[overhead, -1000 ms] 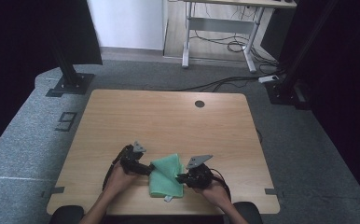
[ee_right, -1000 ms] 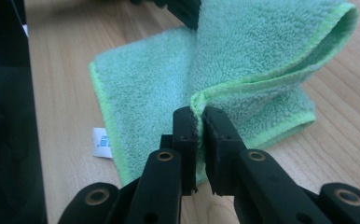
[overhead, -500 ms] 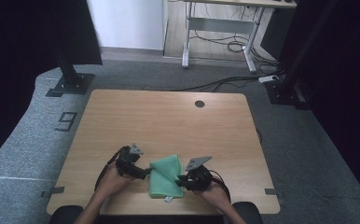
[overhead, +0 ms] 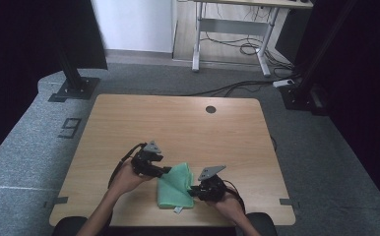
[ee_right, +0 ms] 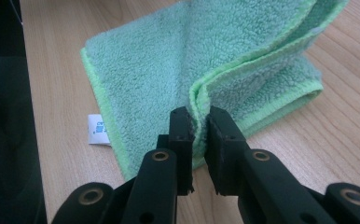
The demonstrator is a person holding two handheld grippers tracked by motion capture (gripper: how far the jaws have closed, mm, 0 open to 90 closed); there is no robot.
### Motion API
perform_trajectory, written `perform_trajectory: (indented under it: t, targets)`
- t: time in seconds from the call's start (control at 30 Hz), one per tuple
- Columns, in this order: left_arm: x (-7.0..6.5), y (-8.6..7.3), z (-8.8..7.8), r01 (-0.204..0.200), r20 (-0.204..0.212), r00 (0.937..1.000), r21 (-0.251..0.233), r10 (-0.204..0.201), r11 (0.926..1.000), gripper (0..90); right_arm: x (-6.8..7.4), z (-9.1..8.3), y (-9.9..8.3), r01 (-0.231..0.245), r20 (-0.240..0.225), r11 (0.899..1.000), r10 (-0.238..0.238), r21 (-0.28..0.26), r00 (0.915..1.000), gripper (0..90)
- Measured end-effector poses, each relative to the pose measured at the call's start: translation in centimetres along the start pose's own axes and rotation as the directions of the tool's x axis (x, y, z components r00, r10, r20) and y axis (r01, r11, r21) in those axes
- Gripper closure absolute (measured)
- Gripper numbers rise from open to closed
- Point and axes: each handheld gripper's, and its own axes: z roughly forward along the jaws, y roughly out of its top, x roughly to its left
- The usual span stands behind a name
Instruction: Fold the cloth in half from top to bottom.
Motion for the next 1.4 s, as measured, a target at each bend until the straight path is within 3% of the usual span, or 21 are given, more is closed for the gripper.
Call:
perform_trajectory:
  t: [0.17,0.37,0.5,0.63,0.9,1.17,1.4]
  targets:
    - [-0.6,2.1,1.4,-0.038,0.036,0.9987,0.008,0.038,0.9993,42.3,0.0,0.0,-0.2,-0.004,0.004,1.0,0.004,-0.002,1.0,79.8]
    - [-1.2,2.7,3.1,-0.098,0.077,0.9926,0.054,0.094,0.9937,49.4,0.1,0.1,-0.3,-0.007,0.008,1.0,0.007,-0.004,0.9999,79.7]
    - [-1.3,2.4,3.4,-0.135,0.096,0.9874,0.094,0.126,0.9865,67.0,0.1,0.1,-0.3,-0.008,0.007,1.0,0.008,-0.005,0.9999,79.7]
    - [-1.5,2.3,2.9,-0.151,0.114,0.9836,0.097,0.14,0.9837,82.2,0.1,0.1,-0.4,-0.009,0.007,1.0,0.009,-0.005,0.9999,79.4]
    - [-2.8,1.6,0.8,-0.158,0.105,0.9828,0.056,0.152,0.9858,82.1,0.0,-0.1,-0.5,-0.016,0.015,1.0,0.016,-0.009,0.9998,76.7]
    - [-3.5,-1.3,-0.8,-0.126,0.088,0.9886,0.033,0.122,0.9915,80.4,0.2,-0.1,-0.6,-0.03,0.022,1.0,0.03,-0.004,0.9993,72.4]
    - [-4.8,-3.5,-1.5,-0.128,0.088,0.9883,0.038,0.124,0.991,76.7,0.5,-0.5,-0.7,-0.034,0.031,0.999,0.034,-0.004,0.999,64.6]
